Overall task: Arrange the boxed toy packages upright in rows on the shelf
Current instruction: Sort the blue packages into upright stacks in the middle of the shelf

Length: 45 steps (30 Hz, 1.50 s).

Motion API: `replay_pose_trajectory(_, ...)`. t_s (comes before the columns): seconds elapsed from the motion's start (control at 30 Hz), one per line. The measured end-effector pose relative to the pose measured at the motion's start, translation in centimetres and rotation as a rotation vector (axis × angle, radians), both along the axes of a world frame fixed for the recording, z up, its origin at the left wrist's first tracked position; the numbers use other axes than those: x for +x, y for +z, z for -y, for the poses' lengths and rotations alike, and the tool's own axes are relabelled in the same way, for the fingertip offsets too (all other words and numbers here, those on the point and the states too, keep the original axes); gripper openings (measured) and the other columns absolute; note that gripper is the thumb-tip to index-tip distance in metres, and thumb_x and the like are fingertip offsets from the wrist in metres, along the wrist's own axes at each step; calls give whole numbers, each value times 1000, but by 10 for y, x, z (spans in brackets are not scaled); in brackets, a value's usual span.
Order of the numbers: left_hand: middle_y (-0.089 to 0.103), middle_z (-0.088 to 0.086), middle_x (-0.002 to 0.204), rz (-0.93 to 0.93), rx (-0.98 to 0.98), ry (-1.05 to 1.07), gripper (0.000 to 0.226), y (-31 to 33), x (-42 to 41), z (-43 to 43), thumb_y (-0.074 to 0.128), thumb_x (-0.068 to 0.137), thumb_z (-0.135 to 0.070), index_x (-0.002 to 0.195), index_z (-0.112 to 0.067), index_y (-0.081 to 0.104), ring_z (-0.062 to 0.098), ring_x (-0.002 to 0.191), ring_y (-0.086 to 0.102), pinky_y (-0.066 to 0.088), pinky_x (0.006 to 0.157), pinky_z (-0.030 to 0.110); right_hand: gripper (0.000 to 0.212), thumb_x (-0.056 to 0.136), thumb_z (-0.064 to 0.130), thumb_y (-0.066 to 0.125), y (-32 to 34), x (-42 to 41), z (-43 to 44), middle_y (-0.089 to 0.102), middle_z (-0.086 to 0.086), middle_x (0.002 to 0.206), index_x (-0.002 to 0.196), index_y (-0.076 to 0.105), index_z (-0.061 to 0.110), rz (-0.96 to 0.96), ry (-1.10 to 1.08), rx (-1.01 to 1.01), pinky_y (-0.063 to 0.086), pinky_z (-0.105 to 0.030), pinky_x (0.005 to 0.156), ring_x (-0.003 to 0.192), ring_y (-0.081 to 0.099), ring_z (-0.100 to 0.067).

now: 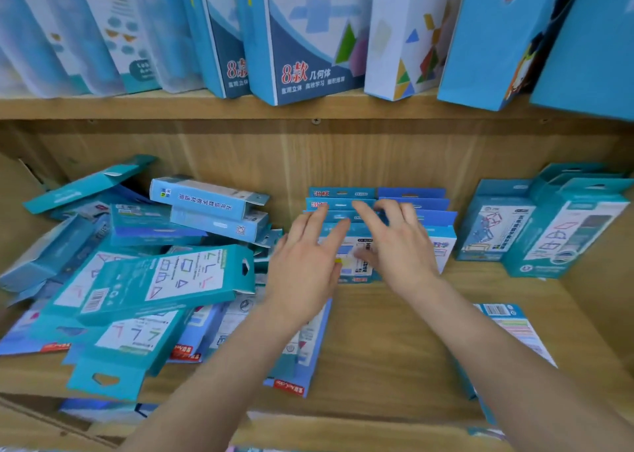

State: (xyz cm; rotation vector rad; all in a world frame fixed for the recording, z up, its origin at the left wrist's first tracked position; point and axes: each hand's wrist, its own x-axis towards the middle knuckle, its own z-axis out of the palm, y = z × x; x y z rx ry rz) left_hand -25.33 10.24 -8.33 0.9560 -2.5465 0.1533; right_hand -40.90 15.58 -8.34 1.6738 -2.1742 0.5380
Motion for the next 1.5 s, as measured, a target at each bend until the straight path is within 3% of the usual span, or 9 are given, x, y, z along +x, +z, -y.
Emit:
replay_pose_trajectory(0.13,6,8,157,81,94,57,80,-6,-27,27,62,85,-41,147,-35,12,27,143,6,33,108,49,71,71,27,80,-4,-13,-22,49,-12,124,133,46,25,129,-69,-238,48,-46,87,108,40,-27)
replay_pose_trajectory(0.3,20,9,153,-83,127,-9,72,-12,-33,38,70,81,-27,140,-31,30,28,140,17,50,89,46,71,79,24,75,-10,-44,-49,39,-15,133,140,38,20,394,-254,-213,35,-40,100,121,40,-31)
replay_pose_trajectory(0.43,18,8,153,-231,177,-54,75,-16,-31,41,79,73,-22,136,-27,39,27,140,17,44,98,45,71,81,18,74,-15,-45,-51,48,-7,132,140,36,24,638,-204,-173,32,-21,81,108,48,-16)
replay_pose_trajectory(0.63,33,2,143,-449,543,73,98,-18,-31,37,84,66,-18,143,-35,27,19,120,48,39,91,24,53,83,25,71,-19,-62,-44,63,-4,125,123,38,39,1091,-184,-310,49,-47,96,112,61,-18)
replay_pose_trajectory(0.77,41,2,136,-451,561,103,99,-18,-35,32,83,68,-14,145,-34,24,18,115,51,40,89,25,35,90,11,61,-17,-66,-38,66,-5,118,114,43,27,1279,-189,-389,52,-42,91,89,66,-16)
replay_pose_trajectory(0.97,41,4,138,-330,533,128,96,-14,-34,34,82,70,-23,144,-35,21,22,112,55,46,87,32,32,71,21,50,-15,-77,-25,70,4,104,94,47,43,1234,-287,-372,50,-50,90,96,66,-23)
replay_pose_trajectory(1.23,37,4,140,-239,509,146,110,-13,-31,37,82,67,-39,141,-52,2,25,107,59,54,81,43,41,95,7,47,-7,-80,-36,64,4,110,132,37,22,1249,-175,-239,47,-33,90,82,60,-7)
replay_pose_trajectory(1.37,27,5,150,-292,418,164,111,-6,-32,30,82,66,-41,144,-45,5,27,131,37,44,98,46,74,84,36,63,2,-85,-67,43,-8,145,143,18,36,1096,-151,-7,35,-42,110,130,45,-19)
replay_pose_trajectory(1.5,16,11,155,-320,234,158,98,7,-27,7,79,71,-36,147,-34,17,30,140,19,30,108,44,57,90,28,61,15,-85,-133,42,-4,146,138,34,40,961,-53,120,35,-37,109,136,37,-14)
